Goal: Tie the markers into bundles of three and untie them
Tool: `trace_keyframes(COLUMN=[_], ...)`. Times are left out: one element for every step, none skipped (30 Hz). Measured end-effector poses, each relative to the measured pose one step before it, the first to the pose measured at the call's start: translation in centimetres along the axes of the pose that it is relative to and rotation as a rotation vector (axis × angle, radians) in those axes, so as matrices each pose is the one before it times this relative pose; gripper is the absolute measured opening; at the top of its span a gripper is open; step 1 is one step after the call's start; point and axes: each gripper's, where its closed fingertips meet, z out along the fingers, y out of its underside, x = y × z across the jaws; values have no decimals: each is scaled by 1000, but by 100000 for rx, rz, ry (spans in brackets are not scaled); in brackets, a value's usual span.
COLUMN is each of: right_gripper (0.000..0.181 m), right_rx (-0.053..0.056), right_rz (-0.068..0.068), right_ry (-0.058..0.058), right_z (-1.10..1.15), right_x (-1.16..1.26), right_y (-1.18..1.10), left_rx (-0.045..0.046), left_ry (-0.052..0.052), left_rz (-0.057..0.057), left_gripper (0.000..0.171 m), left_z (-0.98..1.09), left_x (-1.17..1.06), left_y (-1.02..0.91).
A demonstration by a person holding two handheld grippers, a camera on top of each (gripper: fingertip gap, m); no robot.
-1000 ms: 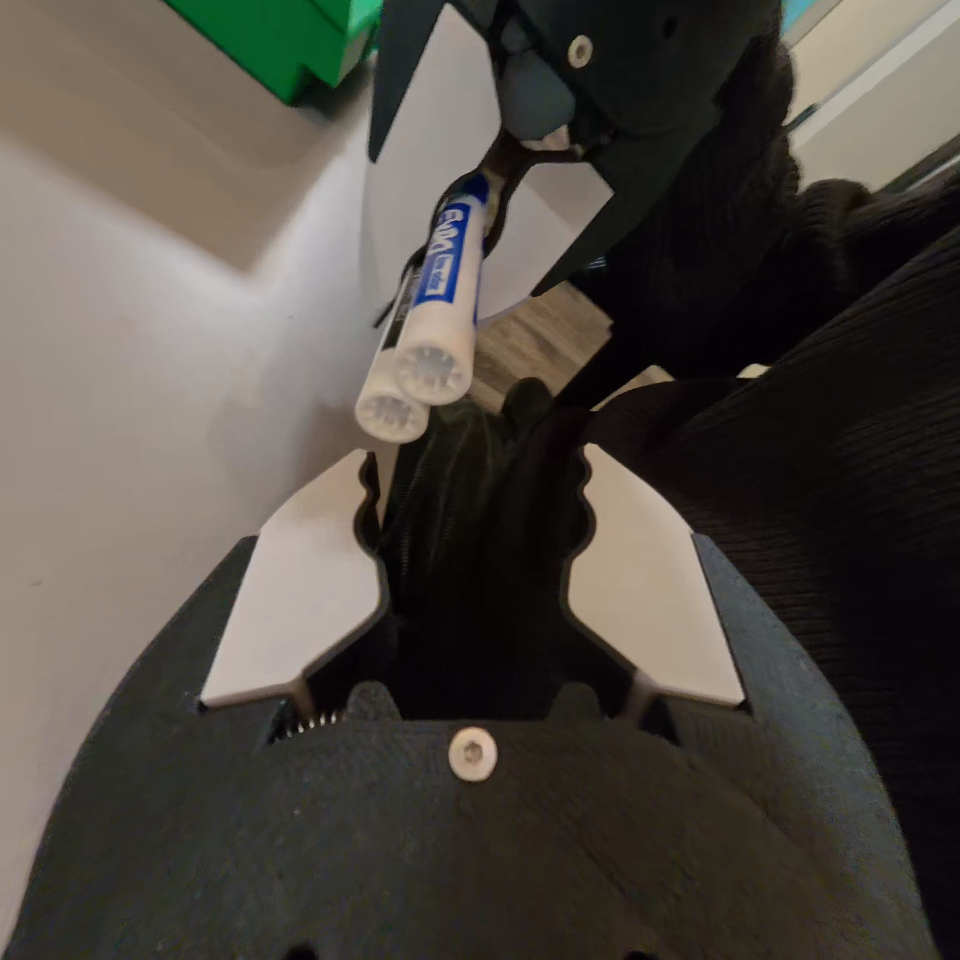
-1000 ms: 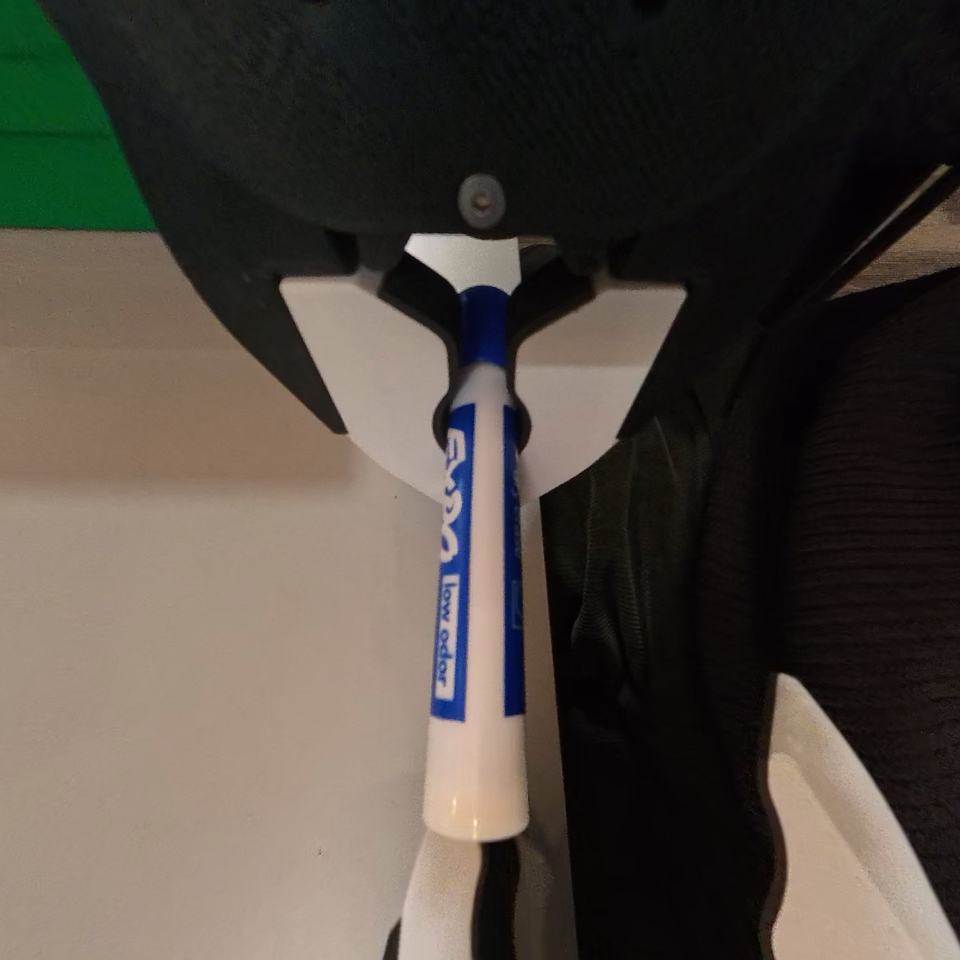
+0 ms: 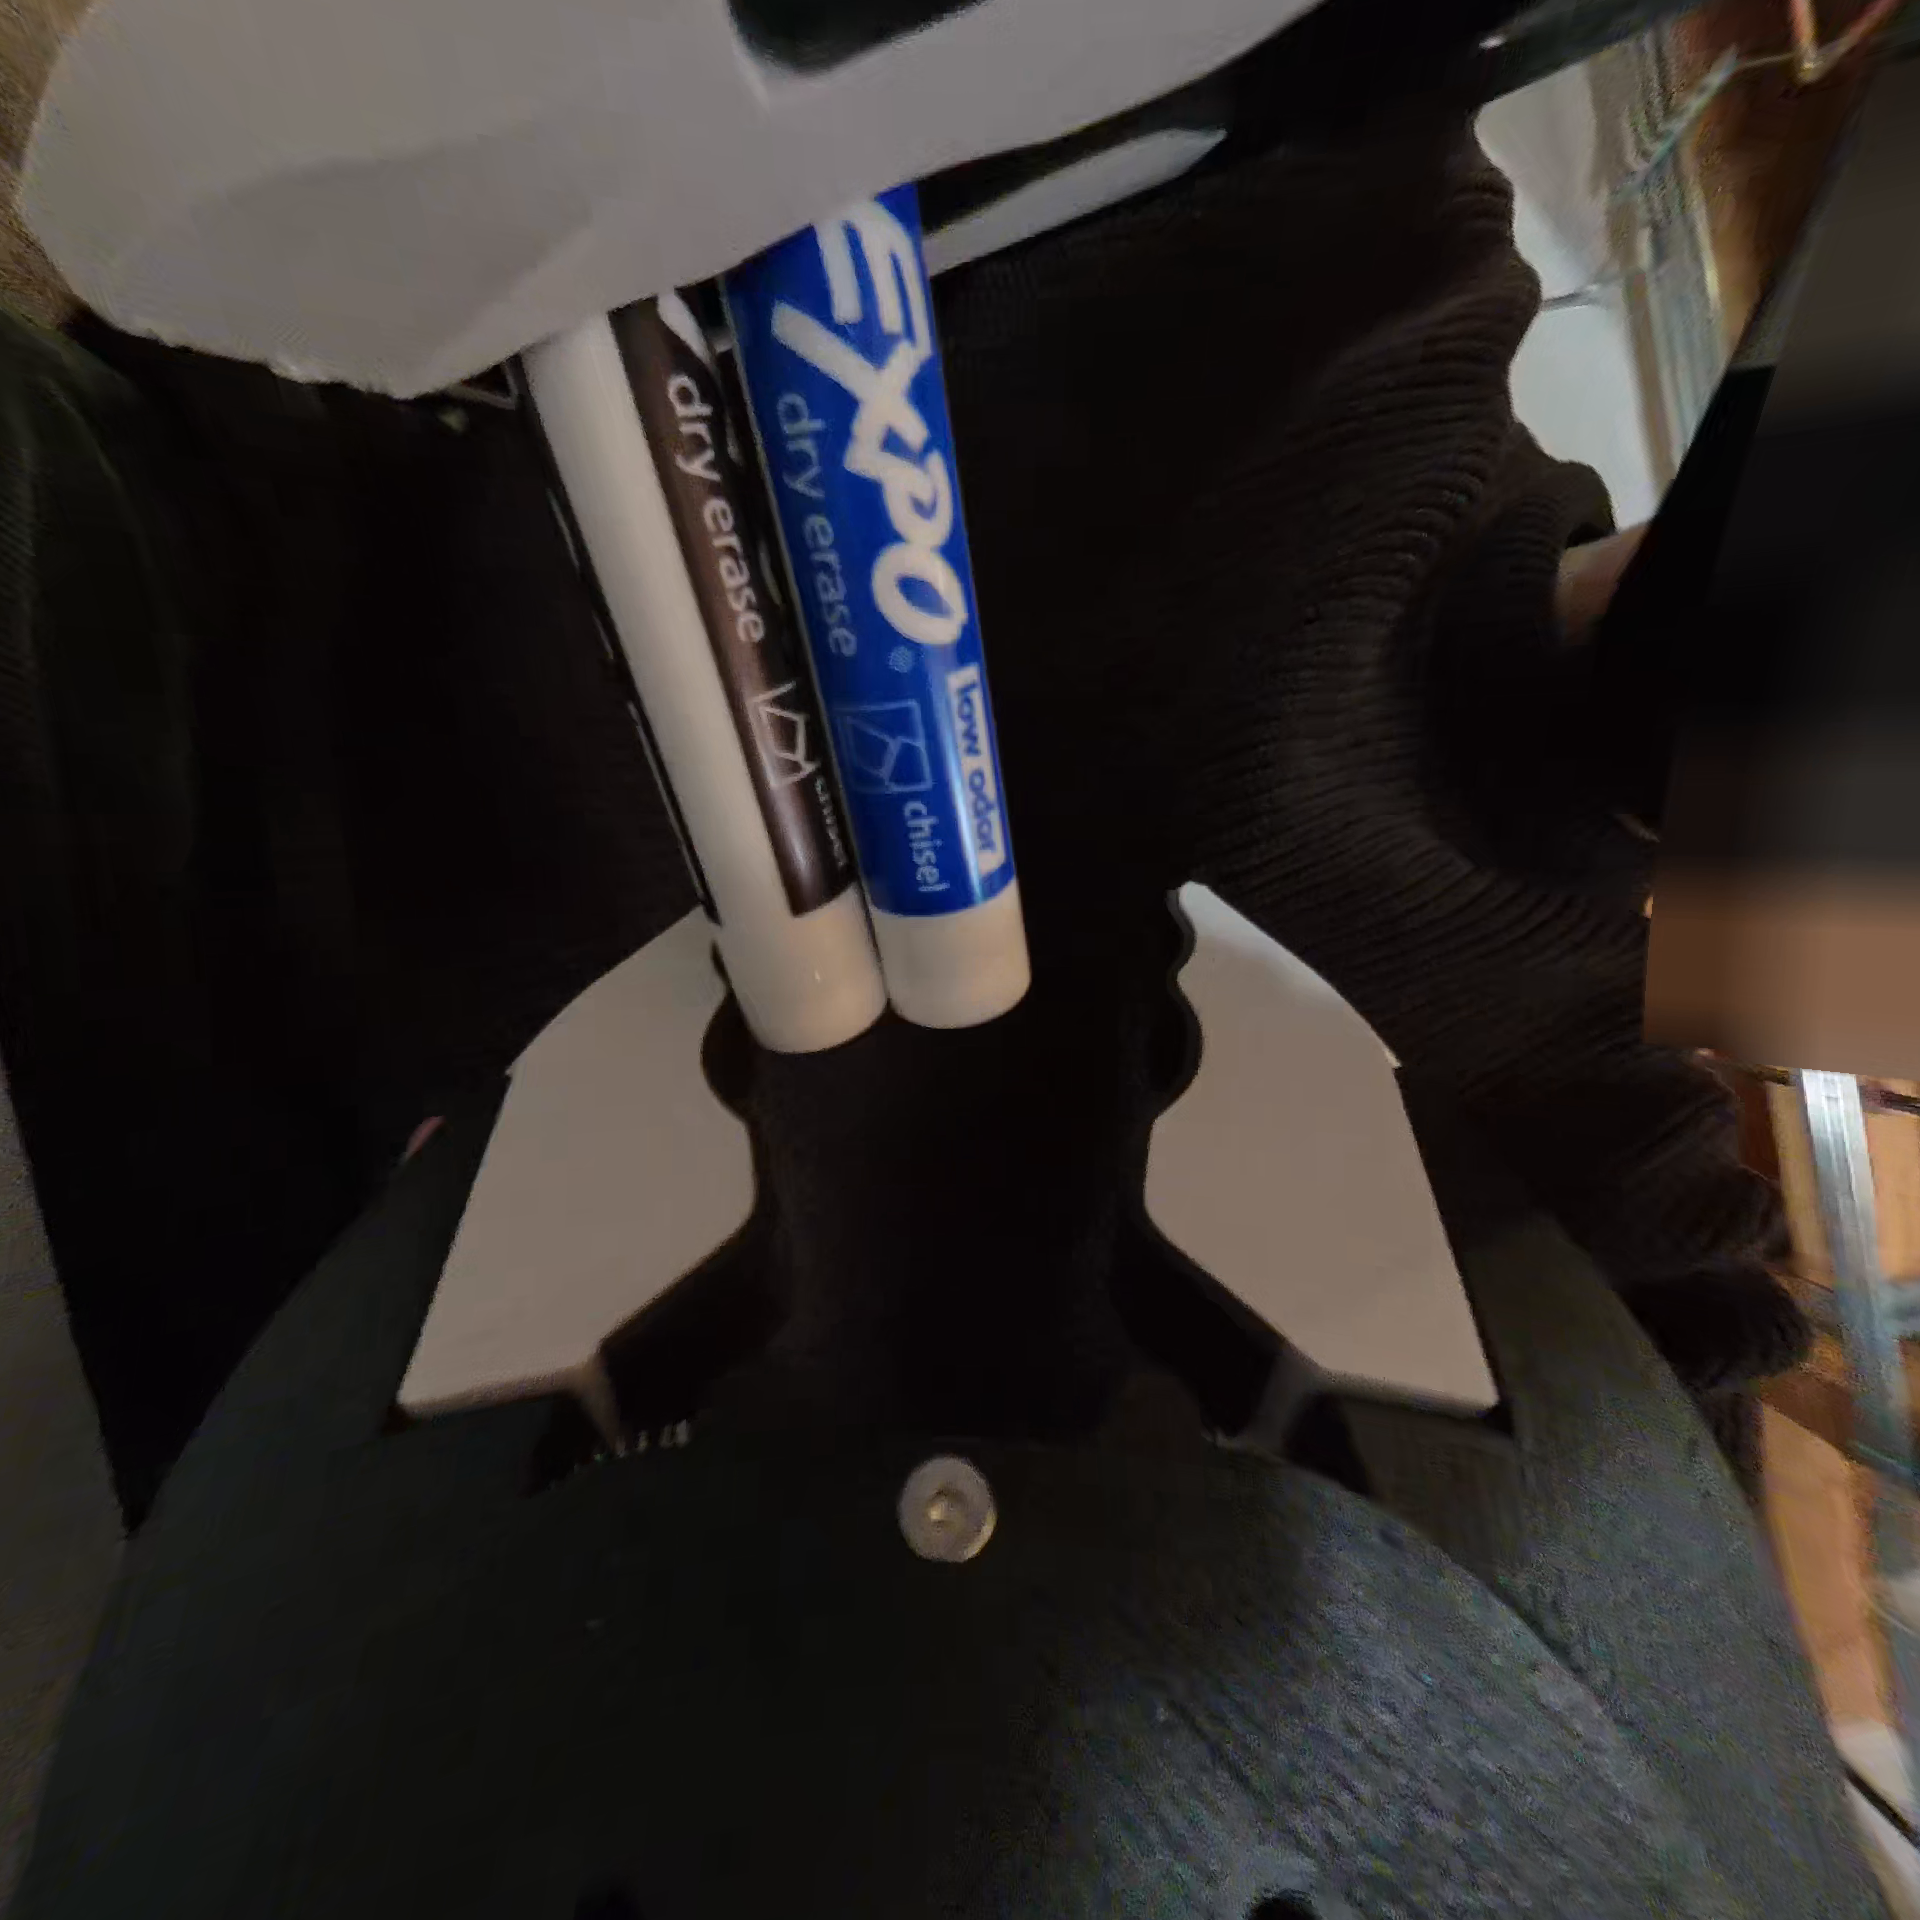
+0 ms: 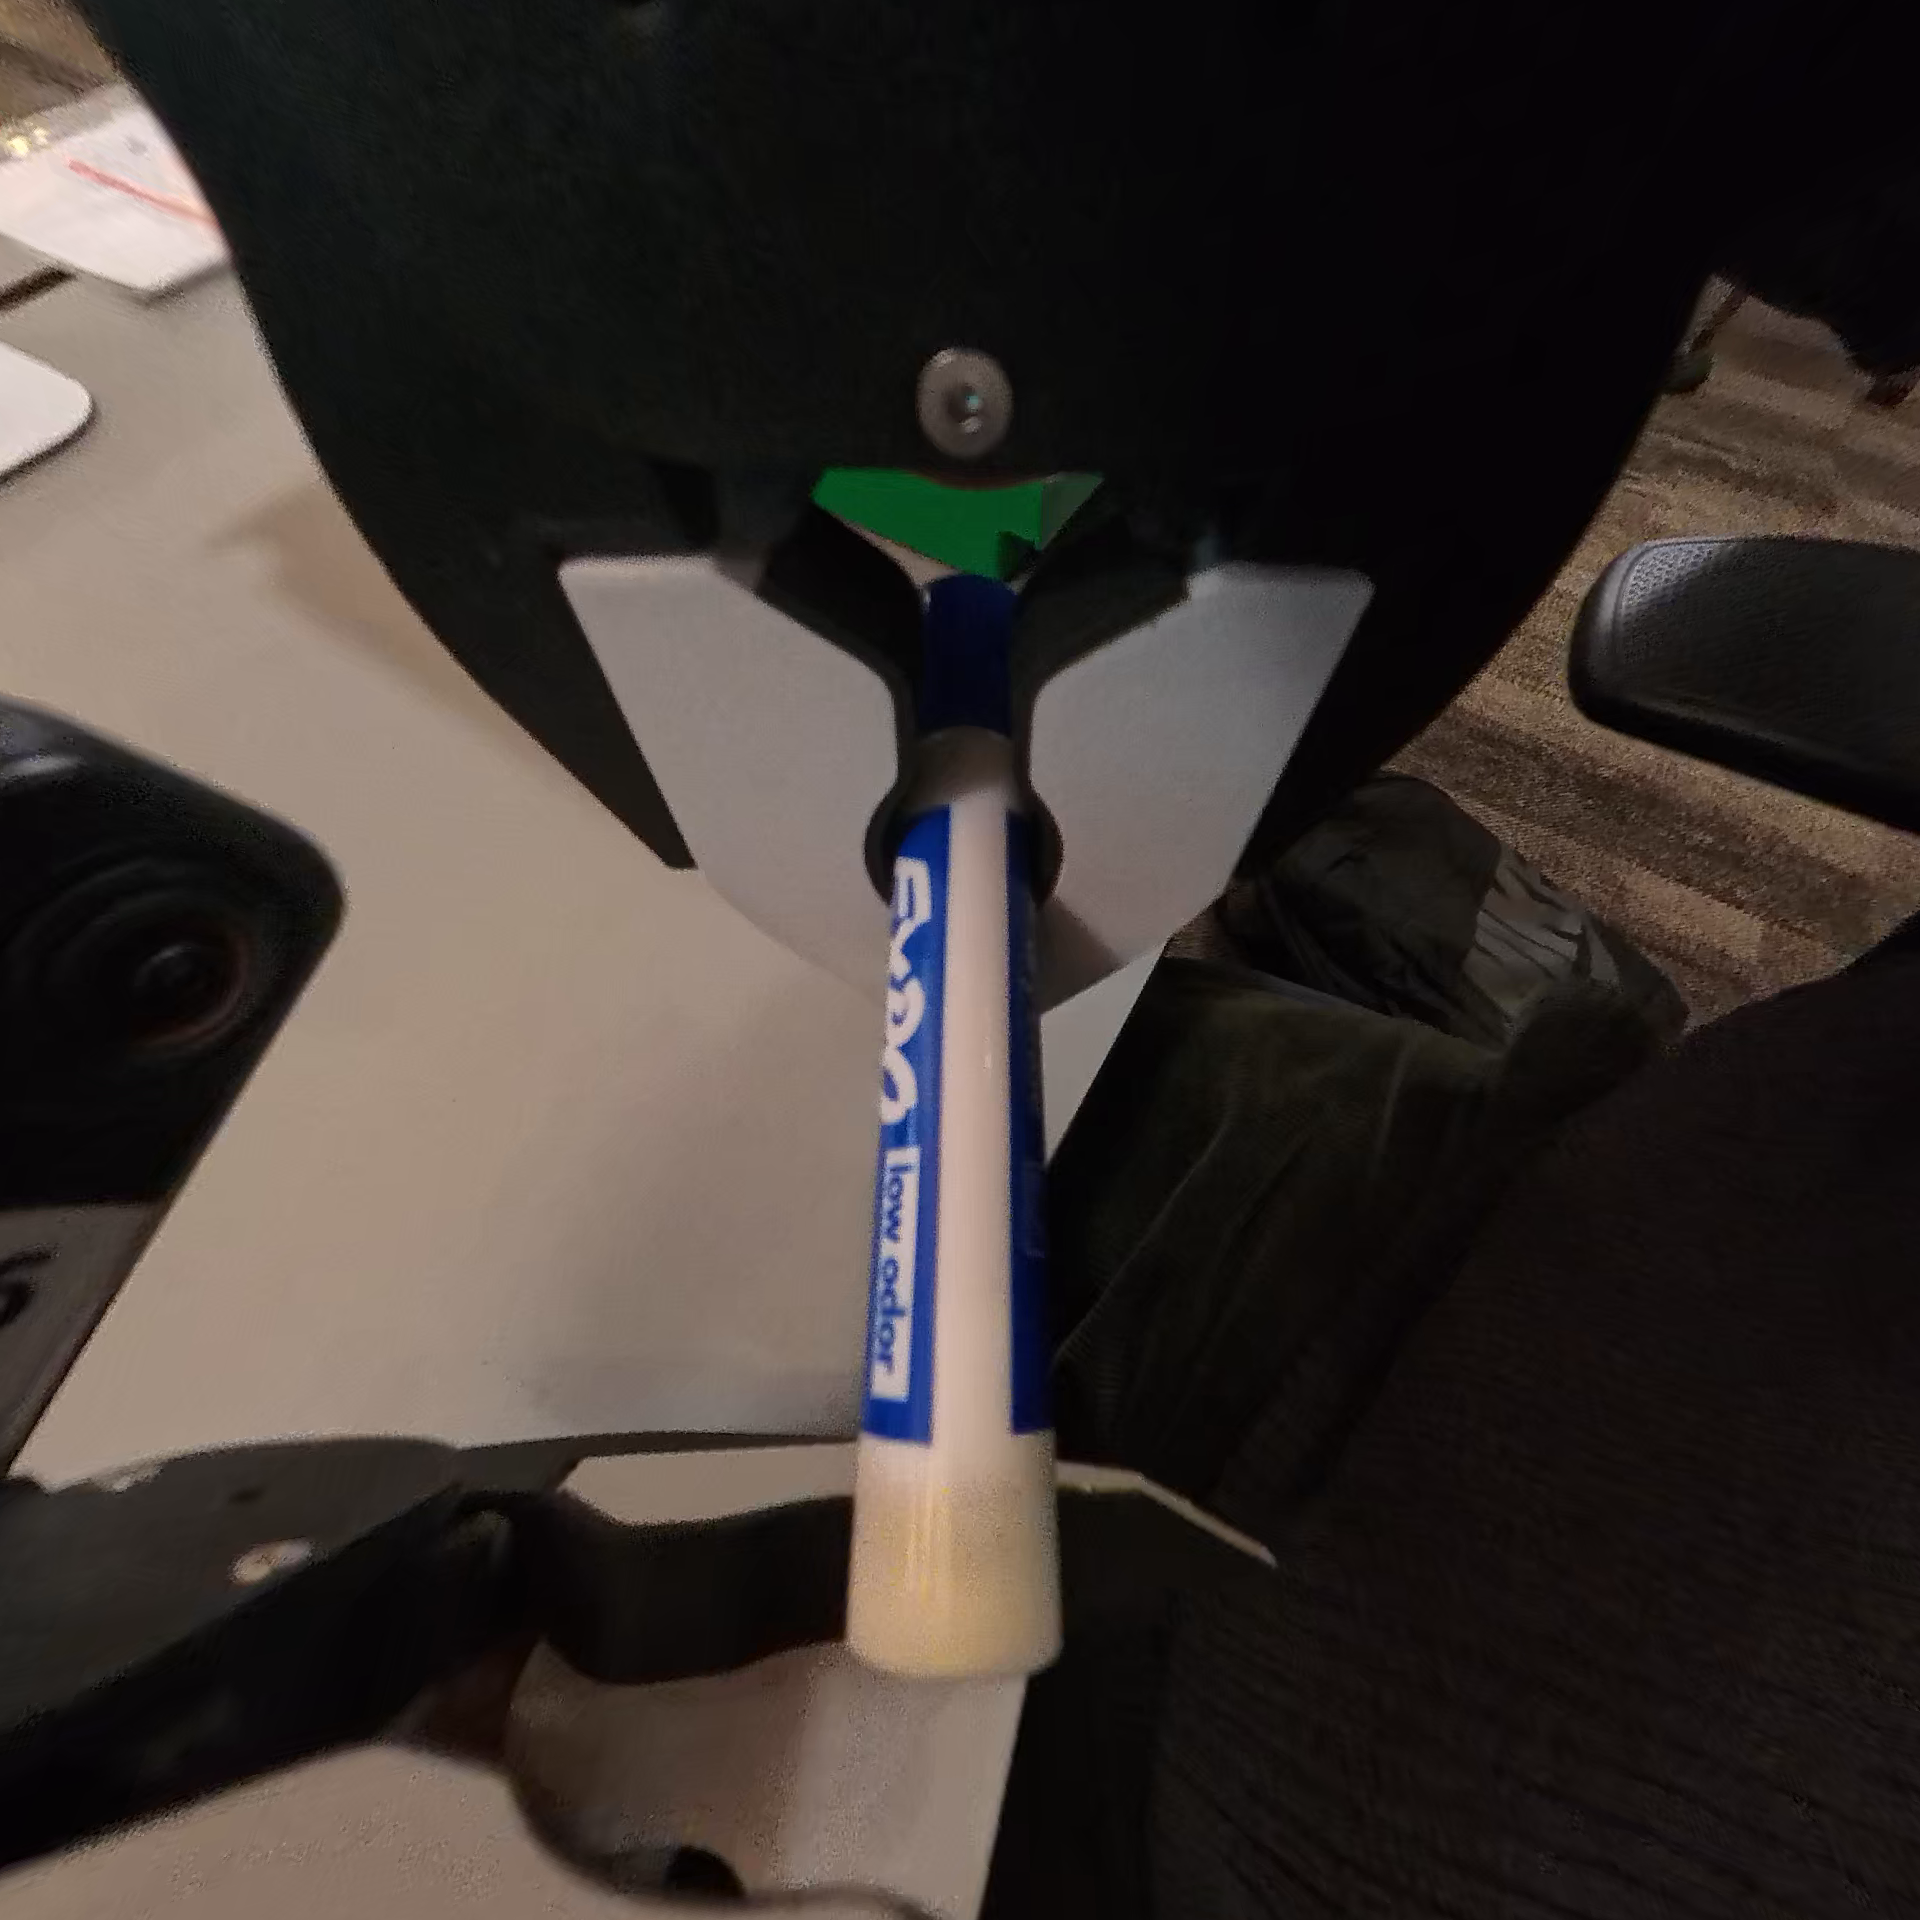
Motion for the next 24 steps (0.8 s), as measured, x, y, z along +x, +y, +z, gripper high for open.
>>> trace_keyframes(right_gripper=[14,14,14,14,14,13,14,14,14,14,14,14,14,14,14,13,13,13,13,13,13,14,14,13], right_rx=[1002,1033,267,-451,-383,-33,301,442,397,119,-62,-159,-140,-28,150,334,637,805,596,346,-271,-757,-1026,-948], right_rz=[-478,40,297,213,-76,-83,275,433,422,678,1135,1229,999,753,604,558,87,-172,-151,-330,-447,-508,-474,-336], right_ry=[-3204,-2904,-1987,-2021,-1997,-1722,-1692,-1059,-479,-420,-319,-372,-773,-785,-853,-919,-549,-367,-613,-435,-126,216,226,-200], right_z=[86,21,-36,-56,-73,-103,-124,-143,-144,-115,-92,-58,-24,17,20,22,6,-10,8,13,48,73,90,73], right_x=[-122,-18,131,104,43,30,-17,33,78,77,96,102,35,37,22,15,45,28,-32,-33,-20,3,-9,-64], right_y=[-165,-206,-93,30,43,35,12,-13,2,30,33,14,31,10,-2,-28,-92,-115,-122,-104,-59,-5,11,-17], left_rx=[-2774,-2540,-2054,-1076,-421,-381,51,817,1079,1104,1199,1039,1095,1014,757,369,252,-51,-292,-383,-297,-207,-194,65], left_ry=[3501,4404,4853,3651,2230,1720,912,562,722,130,-187,235,269,182,720,852,227,-645,-571,-370,352,-164,232,160], left_rz=[-1942,-1794,-2026,-1050,485,904,786,643,678,866,193,-267,-360,-537,-524,-382,-12,-8,-96,-65,337,436,563,372], left_gripper=[75,73,71,73,78,80,84,87,87,87,88,88,88,87,86,85,79,73,71,69,66,64,67,67], left_z=[38,18,26,40,39,14,-29,-107,-167,-193,-225,-220,-194,-155,-115,-56,-17,30,51,64,48,44,21,8], left_x=[152,290,396,327,271,260,175,134,150,39,-61,-63,-87,-126,-63,-47,-114,-218,-185,-124,13,-28,32,23], left_y=[248,237,81,-128,-276,-302,-396,-494,-493,-432,-392,-314,-253,-222,-122,-42,-10,39,56,69,58,33,27,-21])
